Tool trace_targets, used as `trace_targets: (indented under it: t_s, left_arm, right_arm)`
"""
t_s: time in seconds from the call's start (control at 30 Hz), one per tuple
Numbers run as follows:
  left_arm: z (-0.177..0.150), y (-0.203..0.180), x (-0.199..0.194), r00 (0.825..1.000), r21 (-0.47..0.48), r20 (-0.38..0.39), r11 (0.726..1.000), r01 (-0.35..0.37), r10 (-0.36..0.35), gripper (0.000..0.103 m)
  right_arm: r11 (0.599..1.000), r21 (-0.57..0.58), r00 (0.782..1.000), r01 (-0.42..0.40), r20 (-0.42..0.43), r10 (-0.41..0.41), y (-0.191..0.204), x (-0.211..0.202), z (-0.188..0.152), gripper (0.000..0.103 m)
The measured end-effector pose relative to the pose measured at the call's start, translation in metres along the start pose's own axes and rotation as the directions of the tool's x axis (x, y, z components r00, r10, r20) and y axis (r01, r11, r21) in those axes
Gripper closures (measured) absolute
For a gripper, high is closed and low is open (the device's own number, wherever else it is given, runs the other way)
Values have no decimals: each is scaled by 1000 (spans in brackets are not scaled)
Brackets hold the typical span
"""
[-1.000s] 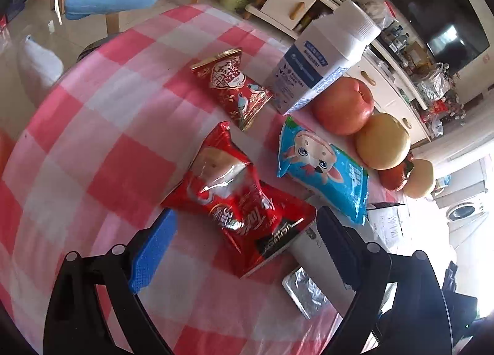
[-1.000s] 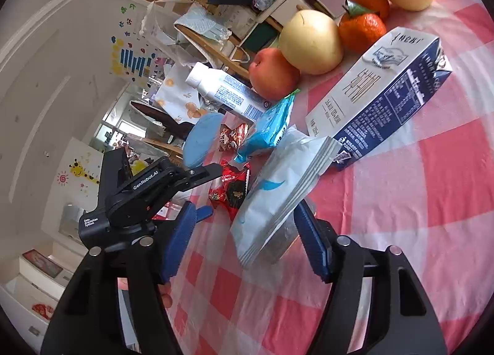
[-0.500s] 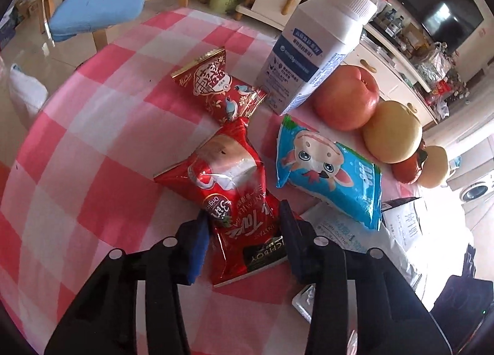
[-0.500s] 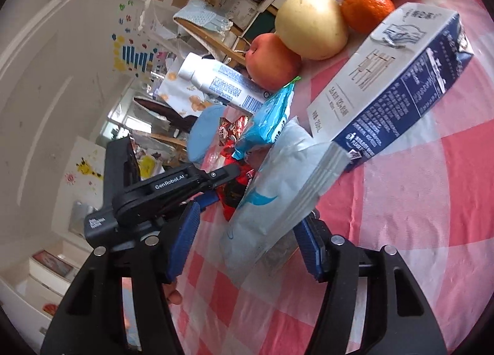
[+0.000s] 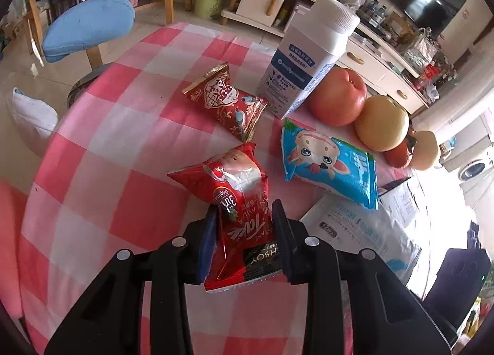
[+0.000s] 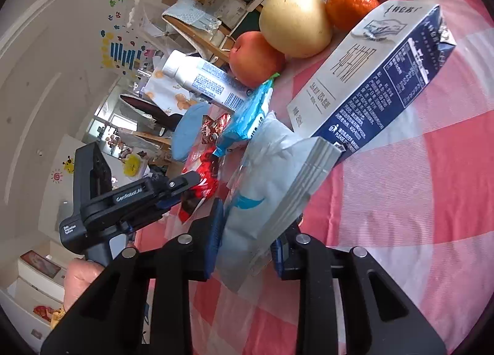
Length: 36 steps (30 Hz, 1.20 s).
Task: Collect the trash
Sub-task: 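Grasp the red snack bag with the left tool while the right tool grasps the white-blue packet, then carry the red snack bag and white-blue packet over the pink bucket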
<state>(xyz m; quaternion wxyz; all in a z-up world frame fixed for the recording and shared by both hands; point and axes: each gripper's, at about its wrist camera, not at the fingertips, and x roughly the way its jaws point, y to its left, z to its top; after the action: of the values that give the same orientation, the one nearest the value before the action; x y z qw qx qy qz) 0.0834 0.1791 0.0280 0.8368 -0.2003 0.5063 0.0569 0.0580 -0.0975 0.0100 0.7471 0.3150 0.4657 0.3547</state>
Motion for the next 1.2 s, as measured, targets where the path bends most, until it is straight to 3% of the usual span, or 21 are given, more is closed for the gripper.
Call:
trace_targets:
  t_s: [0.23,0.53,0.83,1.2]
  left_arm:
    - [-9,0,-23,999,63,19,998,27,-28,67]
    - [-25,-2,-57,994,123,45,988,94,-100,67]
    - [-35,6,-79,989,144,62,982,126,-136,67]
    - [-43,27,-116,982,174,143,980,96,-122,67]
  right_arm:
    - [997,-60,999,38,7,-38,12,-9,-4,78]
    - [969,-228,995,98,38,-92,44,-27,-23,83]
    - [956,-254,988,147,91,-127,54,-37,-33,84]
    - [946,-282,983,159,134,-125,81,-39,-47,84]
